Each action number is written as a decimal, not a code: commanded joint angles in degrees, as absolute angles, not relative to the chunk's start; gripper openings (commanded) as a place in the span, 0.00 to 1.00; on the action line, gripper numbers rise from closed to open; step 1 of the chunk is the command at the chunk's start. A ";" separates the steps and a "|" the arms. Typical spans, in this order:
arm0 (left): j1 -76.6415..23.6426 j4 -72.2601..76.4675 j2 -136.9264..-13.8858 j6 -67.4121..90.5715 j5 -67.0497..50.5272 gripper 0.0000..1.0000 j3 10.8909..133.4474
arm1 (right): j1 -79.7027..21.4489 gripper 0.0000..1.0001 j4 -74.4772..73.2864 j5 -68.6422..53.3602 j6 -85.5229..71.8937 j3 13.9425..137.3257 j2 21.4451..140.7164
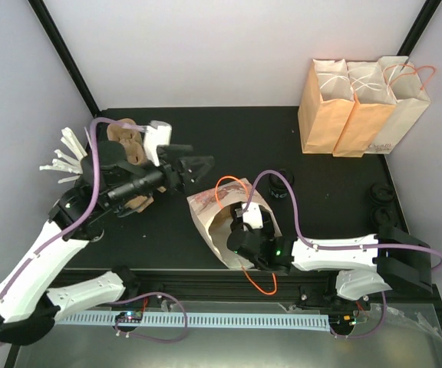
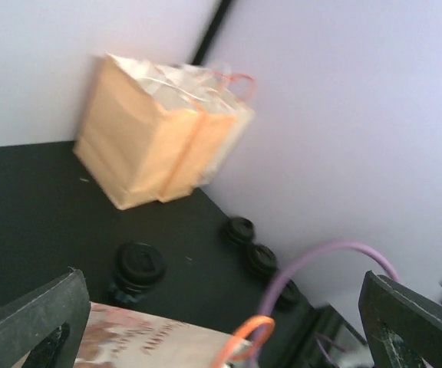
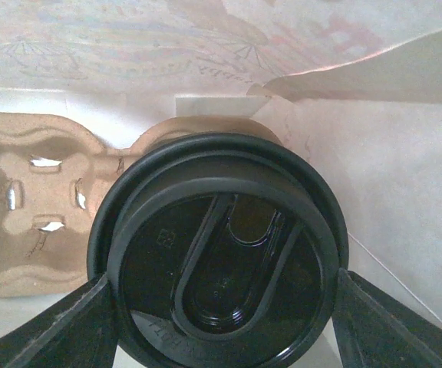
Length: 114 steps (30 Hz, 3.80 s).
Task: Pack the takeout coffee
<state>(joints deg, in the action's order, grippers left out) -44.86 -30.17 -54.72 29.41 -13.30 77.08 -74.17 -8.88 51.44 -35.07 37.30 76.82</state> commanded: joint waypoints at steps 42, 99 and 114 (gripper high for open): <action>-28.03 -46.76 -121.34 14.80 -34.34 0.23 94.87 | -73.83 0.31 -4.49 45.99 -33.99 33.93 81.20; -30.30 -50.61 -120.76 7.42 -42.80 0.18 97.14 | -60.33 0.34 -16.45 26.22 -26.76 45.32 78.77; -33.86 -49.07 -117.19 6.05 -42.22 0.17 93.73 | -57.39 0.34 -17.80 27.31 -27.39 46.82 78.71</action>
